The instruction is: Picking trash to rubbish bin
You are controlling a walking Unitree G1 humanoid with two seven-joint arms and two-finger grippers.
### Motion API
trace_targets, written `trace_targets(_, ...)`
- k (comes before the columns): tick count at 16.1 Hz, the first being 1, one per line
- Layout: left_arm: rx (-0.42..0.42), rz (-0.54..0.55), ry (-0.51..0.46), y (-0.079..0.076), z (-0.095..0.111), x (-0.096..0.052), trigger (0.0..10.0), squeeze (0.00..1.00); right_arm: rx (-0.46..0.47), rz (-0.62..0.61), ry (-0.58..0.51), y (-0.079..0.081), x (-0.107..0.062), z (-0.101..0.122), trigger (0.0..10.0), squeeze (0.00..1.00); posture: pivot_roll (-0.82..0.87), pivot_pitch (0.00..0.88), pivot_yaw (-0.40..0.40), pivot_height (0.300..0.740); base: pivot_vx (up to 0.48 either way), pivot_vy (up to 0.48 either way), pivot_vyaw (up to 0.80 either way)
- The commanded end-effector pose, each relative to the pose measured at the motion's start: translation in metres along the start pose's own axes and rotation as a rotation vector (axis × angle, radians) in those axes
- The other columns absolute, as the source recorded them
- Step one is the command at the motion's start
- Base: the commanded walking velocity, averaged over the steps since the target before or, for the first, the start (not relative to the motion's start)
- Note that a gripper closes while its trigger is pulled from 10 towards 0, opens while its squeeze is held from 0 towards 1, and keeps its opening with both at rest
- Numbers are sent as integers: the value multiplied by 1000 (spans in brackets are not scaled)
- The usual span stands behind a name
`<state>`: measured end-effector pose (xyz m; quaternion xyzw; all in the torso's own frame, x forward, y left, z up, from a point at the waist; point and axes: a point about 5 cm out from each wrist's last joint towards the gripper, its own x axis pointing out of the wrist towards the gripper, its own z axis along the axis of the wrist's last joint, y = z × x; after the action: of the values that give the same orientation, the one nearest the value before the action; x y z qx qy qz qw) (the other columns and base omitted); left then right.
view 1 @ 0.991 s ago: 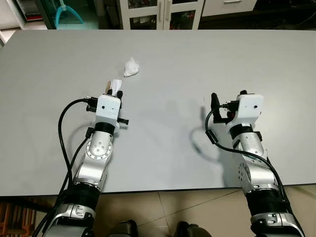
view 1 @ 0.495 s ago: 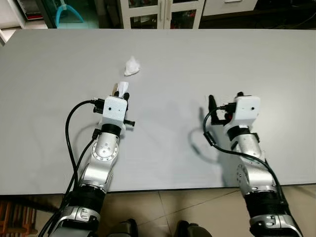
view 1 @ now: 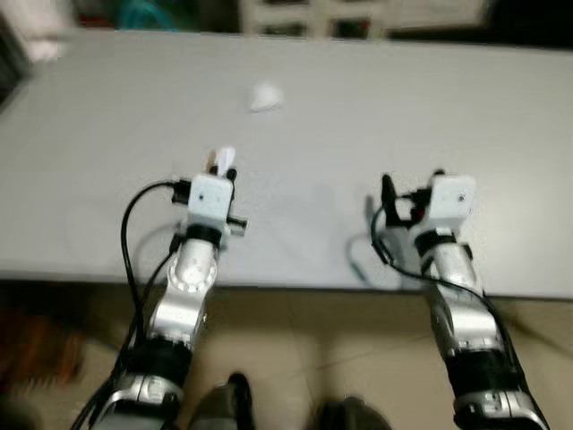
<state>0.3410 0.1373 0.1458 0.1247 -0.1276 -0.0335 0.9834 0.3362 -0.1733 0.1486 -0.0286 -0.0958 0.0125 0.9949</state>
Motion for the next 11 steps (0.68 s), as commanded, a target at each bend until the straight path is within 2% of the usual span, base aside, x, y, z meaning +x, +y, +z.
trace_targets(1, -4, -5, 3, -2, 0, 0, 10000, 0, 7, -6, 13, -1, -4, -3, 10000, 0, 2, 142, 11, 740, -247, 0, 0)
trace_targets(7, -3, -5, 4, -3, 1, 0, 10000, 0, -3, 4, 19, 0, -5, -4, 10000, 0, 1, 145, 7, 740, -242, 0, 0)
trace_targets(11, -6, -1, 3, -3, 1, 0, 10000, 0, -9, 8, 24, -1, -6, -5, 10000, 0, 1, 150, 3, 740, -120, 0, 0)
